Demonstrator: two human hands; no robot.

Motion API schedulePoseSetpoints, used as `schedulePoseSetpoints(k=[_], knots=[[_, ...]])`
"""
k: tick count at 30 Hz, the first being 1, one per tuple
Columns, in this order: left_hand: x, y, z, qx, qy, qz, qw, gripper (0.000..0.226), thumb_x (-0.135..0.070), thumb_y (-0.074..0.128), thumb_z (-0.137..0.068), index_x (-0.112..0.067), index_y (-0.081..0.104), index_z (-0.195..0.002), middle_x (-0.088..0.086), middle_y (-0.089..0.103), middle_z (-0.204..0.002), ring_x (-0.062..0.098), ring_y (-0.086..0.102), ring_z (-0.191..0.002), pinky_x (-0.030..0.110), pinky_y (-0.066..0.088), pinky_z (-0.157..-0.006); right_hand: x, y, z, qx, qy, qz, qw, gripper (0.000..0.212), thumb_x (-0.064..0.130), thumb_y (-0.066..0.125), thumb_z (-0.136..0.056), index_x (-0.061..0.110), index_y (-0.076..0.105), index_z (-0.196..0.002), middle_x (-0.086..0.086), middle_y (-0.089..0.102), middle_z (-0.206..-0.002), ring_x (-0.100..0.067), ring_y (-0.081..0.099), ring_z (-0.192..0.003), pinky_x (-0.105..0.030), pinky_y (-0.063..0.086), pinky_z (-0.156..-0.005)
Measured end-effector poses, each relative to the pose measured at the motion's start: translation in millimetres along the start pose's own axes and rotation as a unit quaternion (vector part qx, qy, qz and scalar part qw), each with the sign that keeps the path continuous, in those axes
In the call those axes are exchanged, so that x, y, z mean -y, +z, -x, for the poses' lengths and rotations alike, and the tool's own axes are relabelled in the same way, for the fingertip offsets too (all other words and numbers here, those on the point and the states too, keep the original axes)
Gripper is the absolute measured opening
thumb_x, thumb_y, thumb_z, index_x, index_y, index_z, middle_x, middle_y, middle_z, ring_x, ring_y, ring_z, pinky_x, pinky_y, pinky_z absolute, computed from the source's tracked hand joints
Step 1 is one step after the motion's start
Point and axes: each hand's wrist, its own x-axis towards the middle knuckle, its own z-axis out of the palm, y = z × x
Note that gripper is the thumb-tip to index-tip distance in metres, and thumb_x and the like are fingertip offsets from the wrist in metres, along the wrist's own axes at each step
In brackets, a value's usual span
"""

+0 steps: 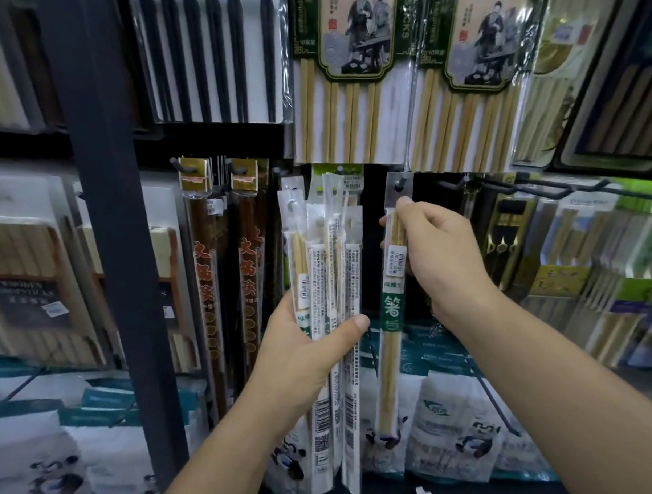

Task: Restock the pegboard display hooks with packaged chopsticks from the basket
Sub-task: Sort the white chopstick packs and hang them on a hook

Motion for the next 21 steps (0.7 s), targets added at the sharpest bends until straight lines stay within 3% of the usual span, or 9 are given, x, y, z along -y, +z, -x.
schedulePoseSetpoints(k=[2,3,5,6,8,10,14,19,21], knots=[[-0.1,0.8,0.4,0.009,0.006,0.0,1.0,0.048,-0.025,0.086,-0.081,-0.032,0.063,-0.124,-0.016,0.076,-0.113,0.003,0.071,-0.107,0.02,0.054,-0.088,-4.4,-1.2,-1.2,0.004,-0.001,0.027,1.0,0.062,0.051,0.049,-0.103,-0.01,0.061,-0.103,-0.028,0.054,-0.081,-0.023,0.048,-0.067,-0.022,0.046,-0.061],[0.0,1.2,0.5,0.013,0.01,0.001,1.0,0.046,-0.022,0.085,-0.082,-0.031,0.064,-0.121,-0.016,0.077,-0.111,0.002,0.072,-0.104,0.015,0.056,-0.082,-6.0,-2.1,-0.4,0.006,0.001,0.037,0.999,0.063,0.054,0.049,-0.102,-0.008,0.063,-0.103,-0.03,0.059,-0.087,-0.026,0.052,-0.068,-0.03,0.047,-0.064],[-0.6,2.3,0.3,0.016,0.013,0.001,1.0,0.044,-0.017,0.085,-0.082,-0.028,0.065,-0.12,-0.015,0.078,-0.108,0.002,0.073,-0.1,0.008,0.053,-0.078,-8.4,-4.6,4.8,0.0,0.006,0.052,0.999,0.055,0.055,0.051,-0.1,0.004,0.07,-0.096,-0.021,0.068,-0.091,-0.028,0.064,-0.075,-0.043,0.053,-0.072],[-1.0,2.7,0.0,0.017,0.012,0.0,1.0,0.044,-0.016,0.085,-0.082,-0.026,0.066,-0.12,-0.014,0.078,-0.107,0.003,0.073,-0.1,0.008,0.053,-0.079,-9.5,-6.4,8.8,-0.008,0.002,0.06,0.998,0.044,0.053,0.054,-0.099,0.014,0.072,-0.092,-0.011,0.071,-0.088,-0.022,0.067,-0.079,-0.043,0.054,-0.074],[-1.7,3.8,-0.6,0.02,0.013,-0.002,1.0,0.046,-0.016,0.085,-0.082,-0.024,0.066,-0.122,-0.012,0.078,-0.108,0.005,0.073,-0.101,0.012,0.055,-0.082,-11.5,-10.2,19.1,-0.042,-0.02,0.072,0.996,0.021,0.045,0.06,-0.098,0.028,0.068,-0.089,0.007,0.069,-0.083,-0.003,0.065,-0.077,-0.03,0.054,-0.07],[-3.0,4.5,-0.3,0.018,0.014,-0.002,1.0,0.047,-0.017,0.087,-0.081,-0.025,0.065,-0.122,-0.012,0.078,-0.109,0.006,0.074,-0.102,0.017,0.058,-0.083,-11.2,-12.9,31.1,-0.064,-0.055,0.065,0.994,0.013,0.036,0.063,-0.098,0.028,0.065,-0.088,0.013,0.065,-0.077,0.003,0.058,-0.068,-0.013,0.047,-0.061],[-4.4,7.2,0.9,0.031,0.024,0.014,0.999,0.046,-0.011,0.087,-0.079,-0.026,0.067,-0.119,-0.007,0.079,-0.107,0.011,0.075,-0.099,0.024,0.06,-0.081,-2.5,-6.7,52.3,0.037,-0.096,0.048,0.994,0.014,0.032,0.064,-0.098,0.029,0.07,-0.085,0.004,0.067,-0.078,-0.001,0.057,-0.065,-0.014,0.047,-0.058],[-7.0,9.9,3.5,0.051,0.038,0.04,0.997,0.045,-0.024,0.084,-0.073,-0.028,0.069,-0.116,-0.007,0.079,-0.11,0.011,0.075,-0.102,0.018,0.058,-0.079,4.0,-2.8,51.9,0.055,-0.07,0.019,0.996,0.022,0.025,0.061,-0.101,0.024,0.071,-0.081,-0.015,0.065,-0.081,-0.032,0.061,-0.075,-0.046,0.055,-0.068],[-6.8,8.7,3.5,0.045,0.027,0.042,0.998,0.043,-0.028,0.085,-0.072,-0.028,0.07,-0.112,-0.004,0.079,-0.107,0.014,0.076,-0.097,0.02,0.059,-0.077,6.3,-5.7,48.4,0.034,-0.073,0.011,0.997,0.023,0.026,0.061,-0.1,0.025,0.07,-0.079,-0.013,0.062,-0.078,-0.022,0.056,-0.066,-0.037,0.051,-0.061]])
